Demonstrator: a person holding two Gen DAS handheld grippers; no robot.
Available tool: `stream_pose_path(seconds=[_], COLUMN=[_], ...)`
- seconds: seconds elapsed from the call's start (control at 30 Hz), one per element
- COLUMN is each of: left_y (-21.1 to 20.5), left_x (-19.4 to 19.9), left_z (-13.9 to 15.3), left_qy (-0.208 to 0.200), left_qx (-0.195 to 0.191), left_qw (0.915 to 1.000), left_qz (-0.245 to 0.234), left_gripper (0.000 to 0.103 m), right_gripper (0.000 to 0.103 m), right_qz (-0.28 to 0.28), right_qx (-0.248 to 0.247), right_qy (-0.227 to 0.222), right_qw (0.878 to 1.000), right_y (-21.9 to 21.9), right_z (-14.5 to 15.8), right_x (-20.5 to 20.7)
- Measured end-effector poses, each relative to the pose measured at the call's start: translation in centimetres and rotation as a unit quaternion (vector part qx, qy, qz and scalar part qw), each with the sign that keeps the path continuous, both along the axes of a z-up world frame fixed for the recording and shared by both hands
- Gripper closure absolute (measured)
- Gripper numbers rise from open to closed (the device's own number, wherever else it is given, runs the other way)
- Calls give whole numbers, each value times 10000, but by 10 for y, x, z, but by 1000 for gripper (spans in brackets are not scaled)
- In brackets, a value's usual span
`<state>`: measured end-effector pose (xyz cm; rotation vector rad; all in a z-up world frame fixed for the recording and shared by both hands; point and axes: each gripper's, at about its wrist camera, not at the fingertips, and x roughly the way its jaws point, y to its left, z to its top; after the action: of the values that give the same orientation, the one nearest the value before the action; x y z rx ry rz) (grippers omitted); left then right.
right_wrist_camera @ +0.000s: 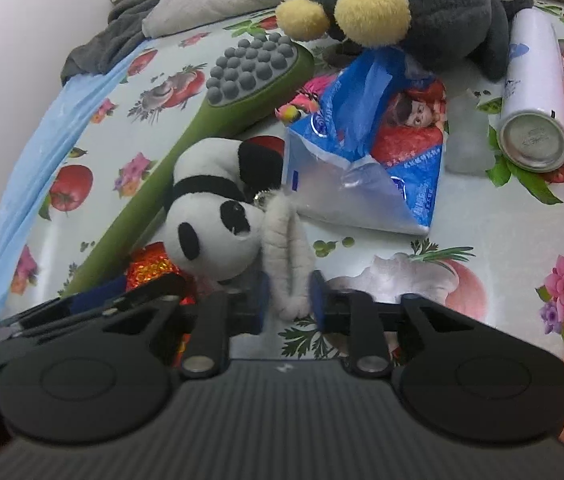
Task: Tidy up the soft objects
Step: 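Close the right gripper on the white fluffy keychain while the left grips the red foil packet, then lift the keychain with the right gripper while the left lifts the red packet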
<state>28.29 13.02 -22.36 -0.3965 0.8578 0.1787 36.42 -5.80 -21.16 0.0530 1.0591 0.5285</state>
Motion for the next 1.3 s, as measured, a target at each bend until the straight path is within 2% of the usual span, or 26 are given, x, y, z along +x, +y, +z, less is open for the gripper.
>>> stream_pose_path(seconds=[0.03, 0.1, 0.23, 0.33, 0.37, 0.4, 0.53, 0.73, 1.07, 1.3], left_y=[-1, -4, -9, -8, -8, -8, -8, -18, -46, -64], left_x=[1, 3, 7, 8, 8, 8, 3, -17, -75, -118], left_z=[-1, -1, -2, -2, -1, 0, 2, 11, 25, 22], left_qy=[29, 43, 148, 161, 170, 179, 252, 183, 168, 336], left_qx=[43, 126, 449, 423, 426, 418, 166, 56, -256, -387], left_qw=[10000, 9999, 9989, 9989, 9989, 9989, 9994, 9995, 9981, 9953], left_qz=[-7, -37, -78, -73, -89, -117, -147, -239, -528, -821], left_gripper=[36, 37, 41, 43, 52, 70, 72, 74, 75, 75], right_gripper=[85, 93, 96, 97, 97, 97, 98, 98, 98, 98], right_qz=[4, 28, 28, -32, -45, -47, -27, 56, 211, 265], right_qx=[12, 35, -114, -233, -257, -277, -342, -437, -845, -1006], right_qy=[-4, -19, -136, -145, -148, -160, -209, -343, -657, -508], right_qw=[10000, 10000, 9998, 9996, 9996, 9995, 9992, 9984, 9940, 9933], right_y=[0, -2, -5, -11, -14, -16, -24, -32, -52, -76], right_z=[1, 3, 9, 10, 10, 11, 16, 25, 31, 22], right_x=[0, -1, -6, -10, -13, -16, -30, -57, -120, -162])
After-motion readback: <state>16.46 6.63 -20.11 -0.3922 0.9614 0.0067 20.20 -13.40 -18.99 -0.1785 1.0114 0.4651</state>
